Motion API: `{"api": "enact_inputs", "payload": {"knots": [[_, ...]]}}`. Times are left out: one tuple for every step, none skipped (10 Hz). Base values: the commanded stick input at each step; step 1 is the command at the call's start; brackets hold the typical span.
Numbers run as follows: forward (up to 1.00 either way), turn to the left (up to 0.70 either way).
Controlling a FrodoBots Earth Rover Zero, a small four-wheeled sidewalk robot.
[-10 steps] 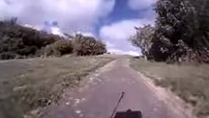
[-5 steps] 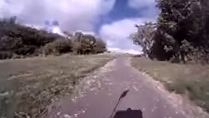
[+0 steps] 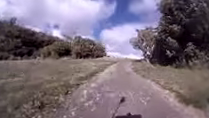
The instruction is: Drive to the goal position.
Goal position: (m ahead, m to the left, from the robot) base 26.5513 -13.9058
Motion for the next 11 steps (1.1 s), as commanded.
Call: {"api": "enact_inputs", "payload": {"knots": [[1.00,0.01],[1.00,0.01],[1.00,0.01],[1.00,0.01],[1.00,0.01],[1.00,0.01],[1.00,0.01],[1.00,0.01],[1.00,0.01],[1.00,0.01],[1.00,0.01]]}}
